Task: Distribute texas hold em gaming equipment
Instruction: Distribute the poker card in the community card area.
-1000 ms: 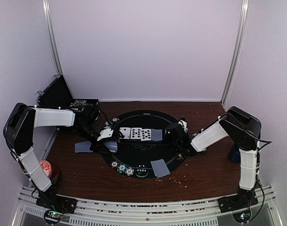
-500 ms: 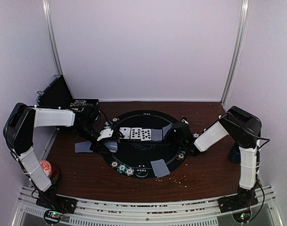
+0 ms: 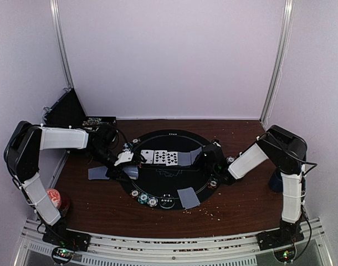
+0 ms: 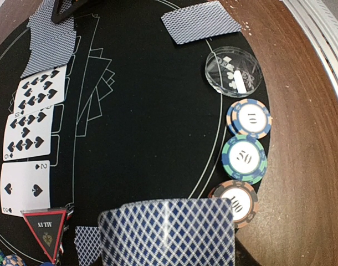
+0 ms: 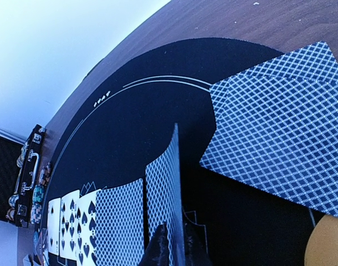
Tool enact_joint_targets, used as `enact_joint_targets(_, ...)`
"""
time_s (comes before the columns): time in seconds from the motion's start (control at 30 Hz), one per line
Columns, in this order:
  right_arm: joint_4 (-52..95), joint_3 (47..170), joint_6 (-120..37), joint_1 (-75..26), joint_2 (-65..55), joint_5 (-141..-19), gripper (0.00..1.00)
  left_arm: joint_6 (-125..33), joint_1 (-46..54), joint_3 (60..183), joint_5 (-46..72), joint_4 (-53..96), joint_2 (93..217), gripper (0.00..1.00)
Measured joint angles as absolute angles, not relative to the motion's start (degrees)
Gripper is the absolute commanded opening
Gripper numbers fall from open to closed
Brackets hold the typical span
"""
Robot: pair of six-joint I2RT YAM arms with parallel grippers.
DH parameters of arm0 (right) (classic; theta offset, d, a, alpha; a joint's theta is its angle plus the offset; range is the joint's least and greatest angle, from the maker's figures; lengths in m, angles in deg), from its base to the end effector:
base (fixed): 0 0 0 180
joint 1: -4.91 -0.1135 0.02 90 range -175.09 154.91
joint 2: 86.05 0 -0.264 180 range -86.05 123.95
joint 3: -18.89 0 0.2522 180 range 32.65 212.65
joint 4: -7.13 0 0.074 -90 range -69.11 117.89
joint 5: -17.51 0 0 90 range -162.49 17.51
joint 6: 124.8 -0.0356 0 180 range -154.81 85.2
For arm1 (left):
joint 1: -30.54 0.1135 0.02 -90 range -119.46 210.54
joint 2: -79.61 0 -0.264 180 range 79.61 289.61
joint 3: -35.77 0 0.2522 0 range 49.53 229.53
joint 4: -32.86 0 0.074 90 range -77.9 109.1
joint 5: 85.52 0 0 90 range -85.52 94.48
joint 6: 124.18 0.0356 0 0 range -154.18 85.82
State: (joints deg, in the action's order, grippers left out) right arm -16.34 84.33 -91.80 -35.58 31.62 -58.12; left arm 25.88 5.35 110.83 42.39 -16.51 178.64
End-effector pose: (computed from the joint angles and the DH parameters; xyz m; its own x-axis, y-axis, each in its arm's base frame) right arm 0.3040 0.2479 0.0958 -0.5880 0.5662 -0.5776 0.0544 0.7402 0.6702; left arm 0.2813 -0.1565 0.1740 -0.0036 0.7572 -0.6532 0.9984 -0.0344 -0.0453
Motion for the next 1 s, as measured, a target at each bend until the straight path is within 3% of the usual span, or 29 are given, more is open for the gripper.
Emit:
enact_joint_targets(0.3, -15.07, 84.44, -91.6, -35.75, 31.53, -57.44, 0.3, 25.88, 5.35, 110.83, 42.39, -16.51, 178.64, 0.47)
enact_joint_targets(0.83, -6.64, 84.36, -90.11, -36.25, 26.96, -54.07, 0.4, 25.88, 5.35, 110.83, 42.39, -16.51, 178.64, 0.47)
enact_joint_targets(1.0, -4.8, 83.7, -89.06, -36.78, 23.97, -52.63, 0.54, 25.88, 5.35, 110.83, 42.39, -16.51, 178.64, 0.47)
